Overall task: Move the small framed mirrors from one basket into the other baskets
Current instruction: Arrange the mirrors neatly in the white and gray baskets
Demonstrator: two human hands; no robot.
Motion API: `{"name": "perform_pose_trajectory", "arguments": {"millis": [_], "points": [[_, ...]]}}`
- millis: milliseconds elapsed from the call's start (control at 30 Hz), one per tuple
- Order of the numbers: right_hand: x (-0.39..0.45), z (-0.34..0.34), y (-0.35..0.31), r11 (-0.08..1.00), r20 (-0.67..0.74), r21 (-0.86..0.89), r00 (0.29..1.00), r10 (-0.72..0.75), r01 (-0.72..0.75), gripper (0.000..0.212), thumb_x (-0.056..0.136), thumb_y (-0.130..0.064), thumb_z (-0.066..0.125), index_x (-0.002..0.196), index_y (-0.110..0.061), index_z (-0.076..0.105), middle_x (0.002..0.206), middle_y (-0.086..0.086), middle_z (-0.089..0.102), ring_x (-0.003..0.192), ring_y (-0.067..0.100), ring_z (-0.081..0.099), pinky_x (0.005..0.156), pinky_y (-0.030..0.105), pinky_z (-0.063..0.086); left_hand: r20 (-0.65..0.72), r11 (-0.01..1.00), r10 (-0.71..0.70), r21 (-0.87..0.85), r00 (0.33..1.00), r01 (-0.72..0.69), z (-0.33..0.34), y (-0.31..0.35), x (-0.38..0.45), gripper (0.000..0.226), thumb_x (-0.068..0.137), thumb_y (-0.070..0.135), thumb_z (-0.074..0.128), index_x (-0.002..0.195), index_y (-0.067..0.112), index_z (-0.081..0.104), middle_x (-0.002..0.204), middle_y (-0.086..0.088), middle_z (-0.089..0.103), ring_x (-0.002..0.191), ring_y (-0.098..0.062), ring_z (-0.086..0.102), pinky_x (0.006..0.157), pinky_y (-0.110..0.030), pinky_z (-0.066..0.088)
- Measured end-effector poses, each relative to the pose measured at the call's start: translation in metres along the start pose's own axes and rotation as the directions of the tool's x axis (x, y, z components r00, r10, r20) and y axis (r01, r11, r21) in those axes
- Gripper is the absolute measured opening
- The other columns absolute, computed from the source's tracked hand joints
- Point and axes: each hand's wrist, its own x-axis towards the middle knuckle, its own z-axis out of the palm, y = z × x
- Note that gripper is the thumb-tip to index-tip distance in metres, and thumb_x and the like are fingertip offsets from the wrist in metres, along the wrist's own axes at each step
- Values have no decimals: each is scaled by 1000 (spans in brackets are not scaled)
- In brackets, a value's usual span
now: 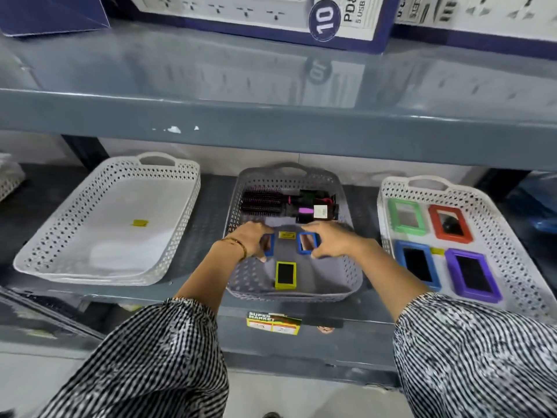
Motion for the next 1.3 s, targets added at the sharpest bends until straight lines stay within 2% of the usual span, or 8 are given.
{"name": "perform_pose_trajectory", "arguments": {"millis": [200,367,500,633,733,900,1033,1300], "points": [[4,6,1,1000,-21,-23,1000,-6,6,79,74,-17,77,142,-14,38,127,4,56,106,18,53,82,24,35,-29,999,18,46,999,-17,-1,-5,2,78,66,16,83,135,15,46,123,-12,63,111,-27,58,99,-33,44],[5,7,0,999,-36,-6,999,-32,32,40,74,-9,75,111,-4,61,101,6,58,85,20,56,76,35,47,-41,1000,29,13,999,-28,1,-7,3,71,65,11,83,129,16,52,111,-10,69,97,-24,63,92,-30,47],[4,8,0,999,-44,-35,999,-26,25,32,75,-11,73,104,-6,61,96,4,54,84,22,54,67,29,42,-27,1000,25,-13,999,-25,1,-7,4,67,65,8,83,125,15,54,103,-8,71,89,-20,63,90,-30,48],[1,6,-2,1000,-22,-19,1000,5,-5,77,76,-16,74,143,-9,35,136,6,47,120,24,49,95,28,39,-37,999,35,10,999,-35,1,-5,1,78,63,10,84,131,16,46,117,-13,65,107,-31,60,100,-37,45],[-5,3,-11,996,-114,84,993,-16,25,84,77,-15,74,147,-11,28,151,7,35,133,26,41,107,32,36,-101,997,74,5,992,-74,-3,0,-4,86,62,15,85,136,14,41,129,-14,58,116,-31,55,101,-36,43],[-20,12,-38,982,-85,150,991,-106,118,61,71,-24,80,126,-12,57,120,10,63,106,25,60,90,42,52,-92,987,160,35,983,-157,-1,15,-24,62,65,21,84,121,9,58,123,-12,62,111,-27,57,97,-33,45],[-27,28,-49,991,-25,7,991,-132,132,46,65,-30,81,102,-11,62,93,-1,57,83,20,54,64,34,43,-81,993,112,44,990,-108,12,17,-38,38,69,16,81,104,11,67,108,-10,68,100,-26,62,87,-30,47],[-34,44,-49,987,13,-69,990,-142,142,44,74,-16,72,116,-13,56,111,9,61,99,24,58,79,32,48,-113,999,-4,39,994,9,27,6,-56,20,81,3,63,100,8,66,114,-18,64,103,-32,60,91,-37,48]]}}
